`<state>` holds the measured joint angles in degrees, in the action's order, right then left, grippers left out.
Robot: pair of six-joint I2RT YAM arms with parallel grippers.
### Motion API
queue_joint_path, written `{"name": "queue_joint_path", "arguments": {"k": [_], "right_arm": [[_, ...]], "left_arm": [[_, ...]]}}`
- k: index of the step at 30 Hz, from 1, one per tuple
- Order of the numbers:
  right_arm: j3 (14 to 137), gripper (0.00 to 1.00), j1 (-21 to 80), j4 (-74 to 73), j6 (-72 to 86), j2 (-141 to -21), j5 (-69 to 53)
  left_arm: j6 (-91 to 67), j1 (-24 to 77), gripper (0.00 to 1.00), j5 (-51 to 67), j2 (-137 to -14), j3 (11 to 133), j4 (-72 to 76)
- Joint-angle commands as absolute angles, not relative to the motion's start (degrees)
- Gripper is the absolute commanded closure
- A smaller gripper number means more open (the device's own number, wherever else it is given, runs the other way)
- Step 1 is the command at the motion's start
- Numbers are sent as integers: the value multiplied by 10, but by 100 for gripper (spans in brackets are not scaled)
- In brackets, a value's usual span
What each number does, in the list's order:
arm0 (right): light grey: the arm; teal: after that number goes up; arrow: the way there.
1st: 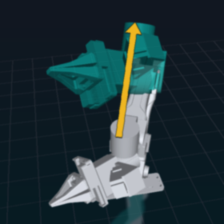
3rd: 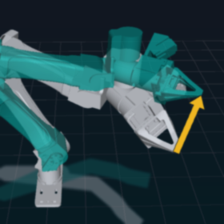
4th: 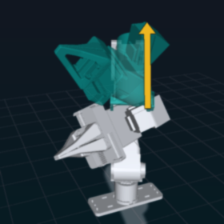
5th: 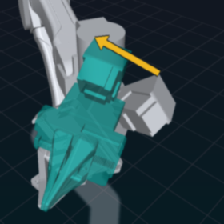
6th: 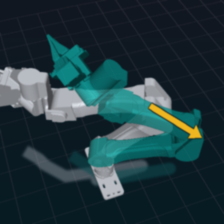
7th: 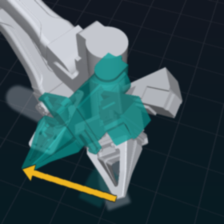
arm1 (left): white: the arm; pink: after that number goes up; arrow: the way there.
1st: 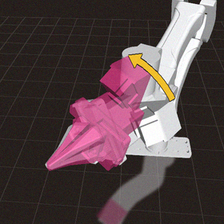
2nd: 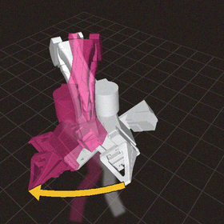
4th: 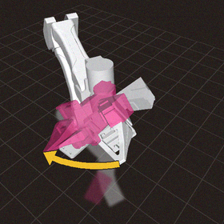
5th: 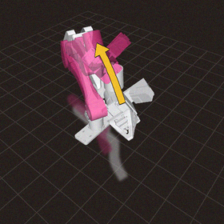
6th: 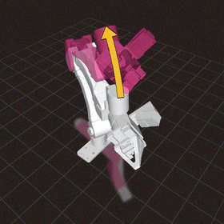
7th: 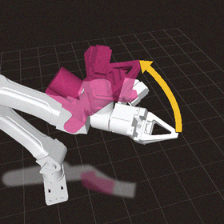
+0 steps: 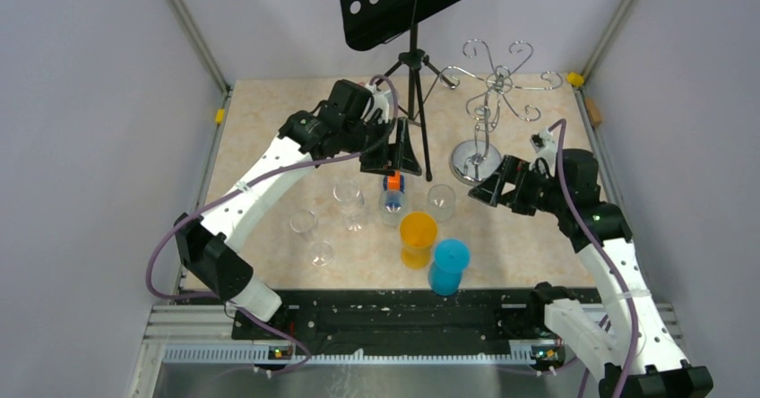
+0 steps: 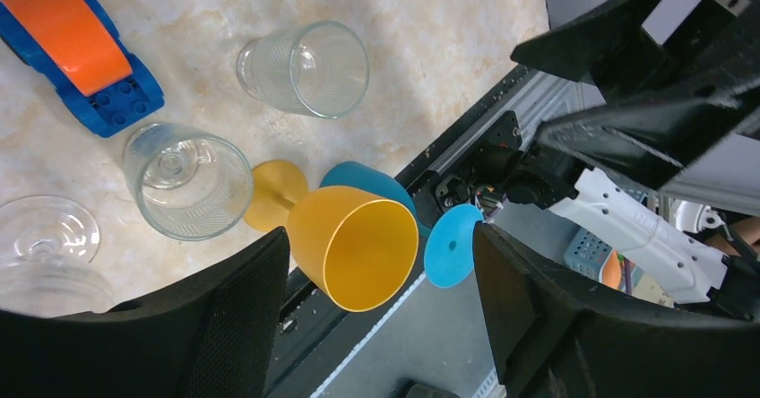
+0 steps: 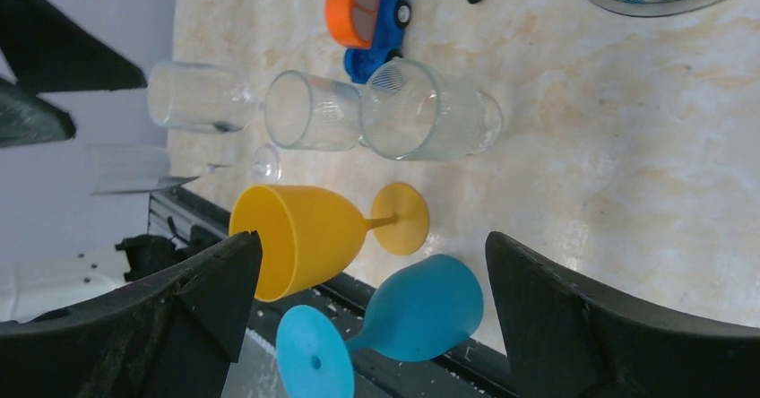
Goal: Place the wine glass upside down on the wine glass rack
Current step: Pick up the wine glass at the center of the board.
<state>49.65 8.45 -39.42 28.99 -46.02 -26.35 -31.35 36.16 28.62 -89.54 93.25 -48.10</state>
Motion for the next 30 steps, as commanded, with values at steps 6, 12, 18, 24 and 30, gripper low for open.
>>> {"name": "queue_joint_path", "arguments": {"k": [6,12,18,24,30], "right_arm": [[491,4,83,-323,283,-440,-393],[472,4,83,-324,295,-433,-414],[474,4,83,-392,292,-438,-343],[470,4,81,-389,291,-443,-345],[465,4,71,-393,296,-441,-332]], "left_arm": [[-315,365,22,238,-862,938,-439],[-332,365,24,300,-865,909,-433],[-342,373,26,356,-862,885,-427],[-311,414,28,409,-869,883,-436],[-258,474,30,433,-911,927,-495]]}}
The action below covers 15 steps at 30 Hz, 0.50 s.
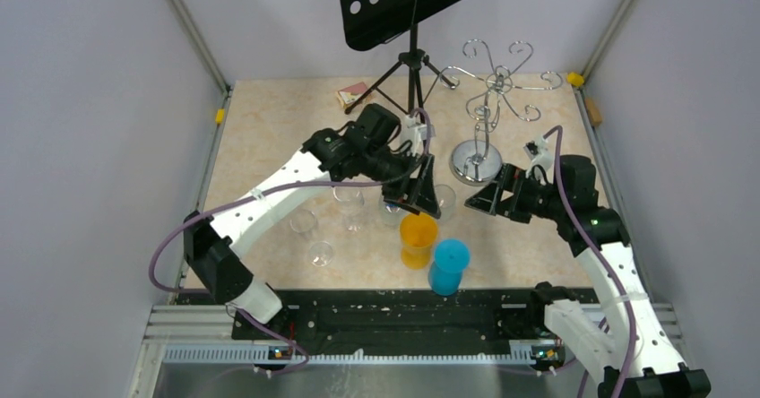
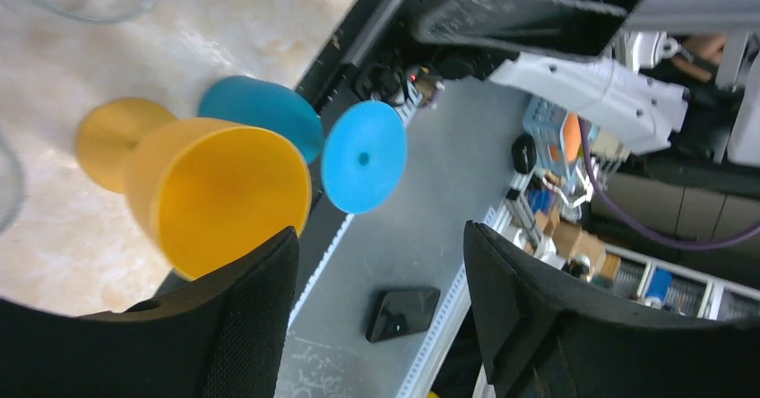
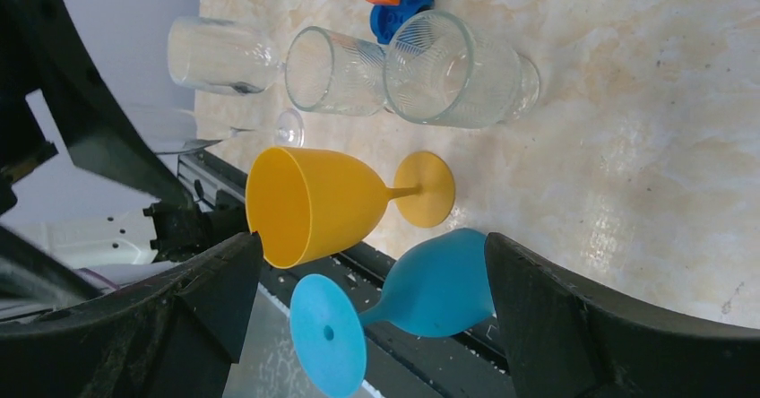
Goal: Place the wine glass upside down on the wine glass rack
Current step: Pick up the wine glass at the center of the board.
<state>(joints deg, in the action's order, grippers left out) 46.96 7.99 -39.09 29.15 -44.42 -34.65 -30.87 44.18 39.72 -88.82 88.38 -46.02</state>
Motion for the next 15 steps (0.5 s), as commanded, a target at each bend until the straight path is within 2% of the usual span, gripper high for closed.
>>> {"name": "queue_joint_path", "arguments": {"k": [1,8,15], "right_arm": [[465,4,70,-393,297,-440,-329],[460,4,67,-386,301,-436,-316],[452,4,65,-379,304,-440,-316]], "left_arm": [[-241,482,30,429,-919,938,-517],[-176,514,33,390,-965,983,-610],[-138,573,37,246,-973,988,-642]]}}
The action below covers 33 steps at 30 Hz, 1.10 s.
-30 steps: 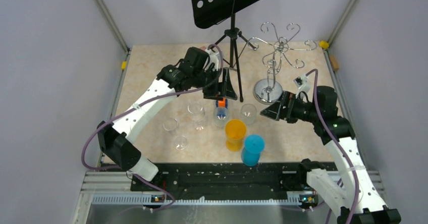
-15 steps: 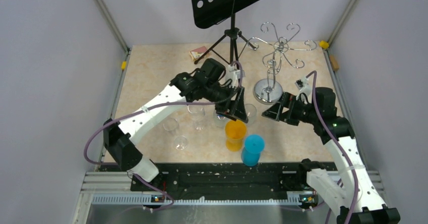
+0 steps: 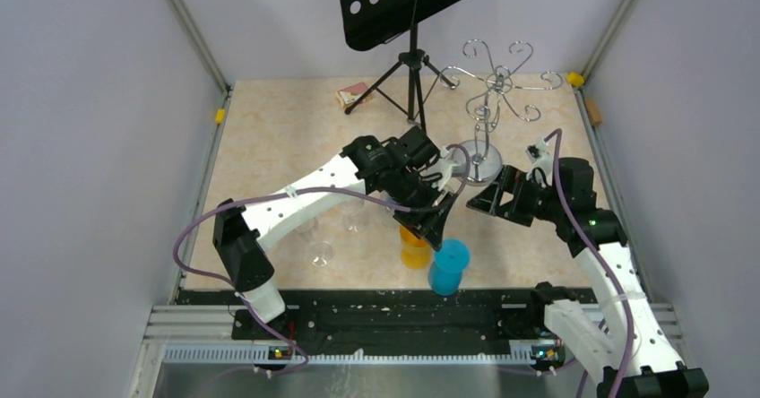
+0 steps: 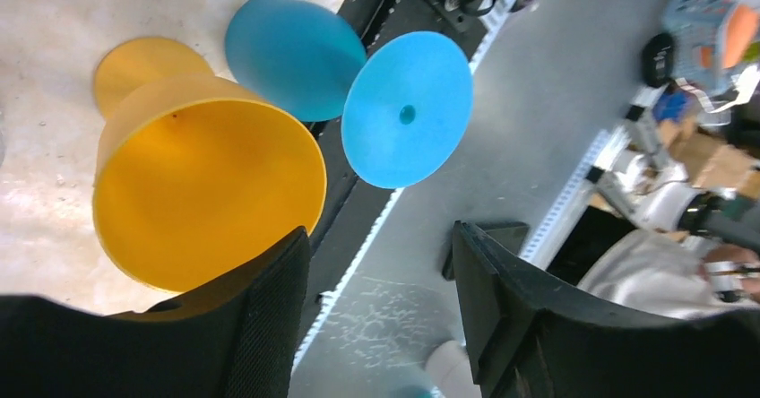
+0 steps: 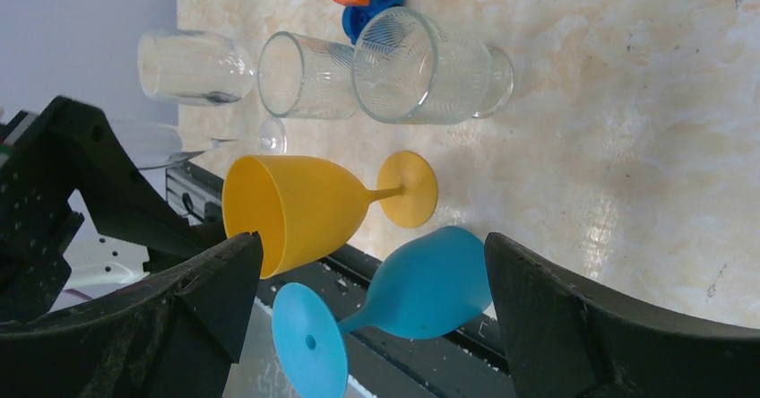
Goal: Place the wine glass upside down on the wine glass rack
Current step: Pick up the wine glass at the center of the board.
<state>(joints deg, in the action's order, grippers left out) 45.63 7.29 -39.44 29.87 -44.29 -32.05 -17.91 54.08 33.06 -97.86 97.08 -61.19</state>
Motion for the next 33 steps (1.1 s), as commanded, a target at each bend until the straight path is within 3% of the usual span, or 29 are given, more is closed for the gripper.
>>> {"name": "queue_joint_path", "arguments": {"k": [1,14,21,25,31,33], "right_arm": [[452,4,66,-380,304,-440,-316],[464,4,64,-393,298,-439,-296],[477,4,64,-400,293,-437,-278],[485,4,64,-401,291,-440,-268],[503,5,64,-400,284,-441,-256],[513,6,64,-403,280,-443,-253]], "left_arm": [[-135,580,38,227,-972,984,-641],[-72,604,42,78,-942,899,-574],[-41,612,51,63,-944,874,-567],[-35,620,64,60,-951,867,-567],[-41,624,99,71,-946,871,-567],[-47,623,100,65,-936,873,-567]]}}
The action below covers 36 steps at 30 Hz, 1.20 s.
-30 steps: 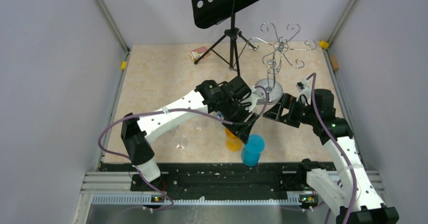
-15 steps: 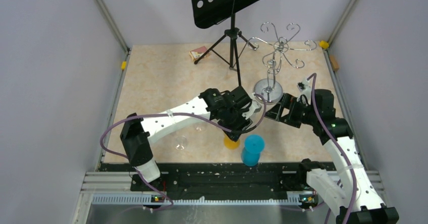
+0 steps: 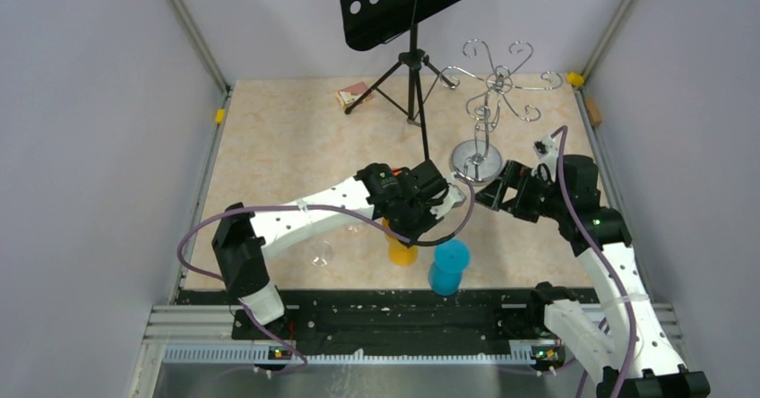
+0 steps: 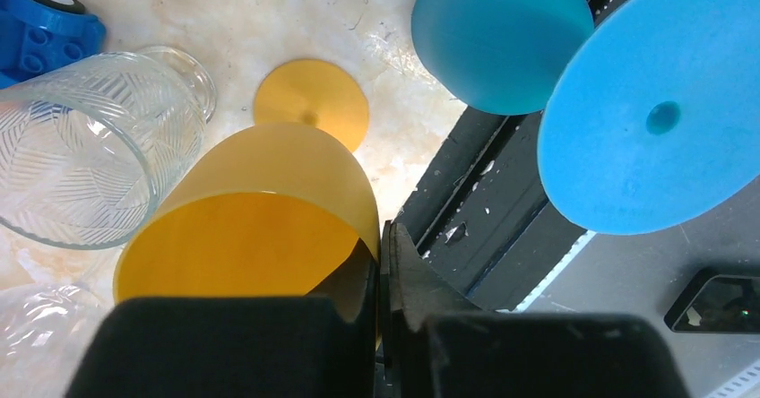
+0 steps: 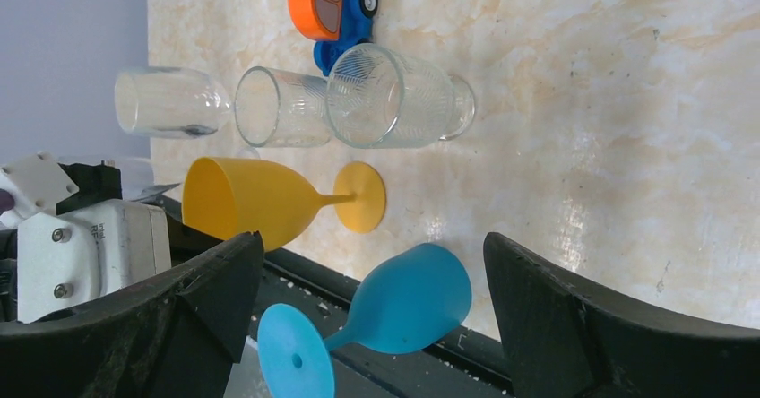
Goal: Place the wine glass upside down on the wine glass rack
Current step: Pick up the wine glass at the center of the board, then turn the wine glass upside down at the wine rack.
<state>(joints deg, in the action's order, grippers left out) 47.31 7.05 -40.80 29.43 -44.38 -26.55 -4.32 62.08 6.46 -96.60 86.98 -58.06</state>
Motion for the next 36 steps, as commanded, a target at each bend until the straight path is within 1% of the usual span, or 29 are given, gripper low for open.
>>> {"name": "queue_joint_path", "arguments": {"k": [1,8,12,21,28,33,36], "right_arm": [[519,6,64,-405,276,-445,-254],[561,6,64,-428,255,-463,-264],[575,6,64,-427,255,-467,-277],[608,6,64,-437,263,-454,-277],[617,6,64,-425,264,-444,-302],[626,7,64,-419,263,-444,-324],[627,9,64,-407,269,-443,-341]], "left_arm": [[-49,623,100,61,-931,874,-567],[-80,623,100,7,-891,898,-563],[-103,624,100,-66,-863,920,-552],[-102,622,100,-157,-800,959,-486],[-114,623,100,-165,-772,972,-417],[-132,623,100,-140,-761,968,-382],[-140,622,100,-114,-765,969,-374]]}}
